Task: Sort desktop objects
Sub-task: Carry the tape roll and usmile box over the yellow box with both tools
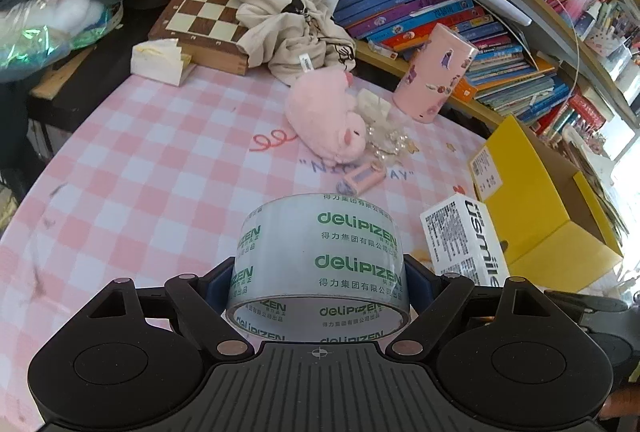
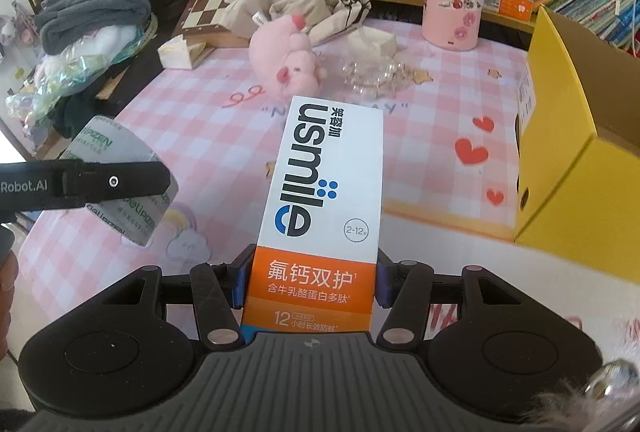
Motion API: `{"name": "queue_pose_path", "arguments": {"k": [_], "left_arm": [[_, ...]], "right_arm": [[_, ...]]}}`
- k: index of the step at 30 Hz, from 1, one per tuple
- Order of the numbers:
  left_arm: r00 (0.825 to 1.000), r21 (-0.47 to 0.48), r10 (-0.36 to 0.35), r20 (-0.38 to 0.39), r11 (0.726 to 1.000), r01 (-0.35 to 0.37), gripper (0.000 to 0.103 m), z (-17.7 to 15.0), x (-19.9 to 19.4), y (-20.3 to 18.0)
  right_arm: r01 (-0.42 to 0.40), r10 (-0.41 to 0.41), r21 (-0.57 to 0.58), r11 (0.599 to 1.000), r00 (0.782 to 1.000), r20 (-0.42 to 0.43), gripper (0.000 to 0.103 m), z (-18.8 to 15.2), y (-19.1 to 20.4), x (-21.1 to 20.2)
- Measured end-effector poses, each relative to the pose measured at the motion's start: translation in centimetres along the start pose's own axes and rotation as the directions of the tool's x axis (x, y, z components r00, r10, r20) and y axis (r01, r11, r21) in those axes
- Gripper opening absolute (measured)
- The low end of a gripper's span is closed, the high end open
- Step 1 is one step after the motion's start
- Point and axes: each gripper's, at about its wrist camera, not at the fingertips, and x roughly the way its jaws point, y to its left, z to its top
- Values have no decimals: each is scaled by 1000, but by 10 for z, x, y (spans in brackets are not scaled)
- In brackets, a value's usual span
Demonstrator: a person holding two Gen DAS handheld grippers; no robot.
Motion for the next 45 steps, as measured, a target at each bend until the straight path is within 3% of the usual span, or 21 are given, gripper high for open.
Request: {"name": "queue_pose_path", "arguments": {"k": [12, 27, 45], "left_arm": [[999, -7, -37, 25, 999, 38, 85, -25, -33, -1], [997, 4, -52, 60, 999, 52, 85, -41, -62, -2], [986, 85, -165, -27, 982, 167, 85, -46, -41, -34]], "right_arm": [[20, -20, 24, 999, 1000, -2, 53, -33, 9, -30], [12, -12, 20, 1000, 1000, 13, 53, -48, 26, -44], [107, -106, 119, 987, 994, -14, 53, -75, 4, -64]]}}
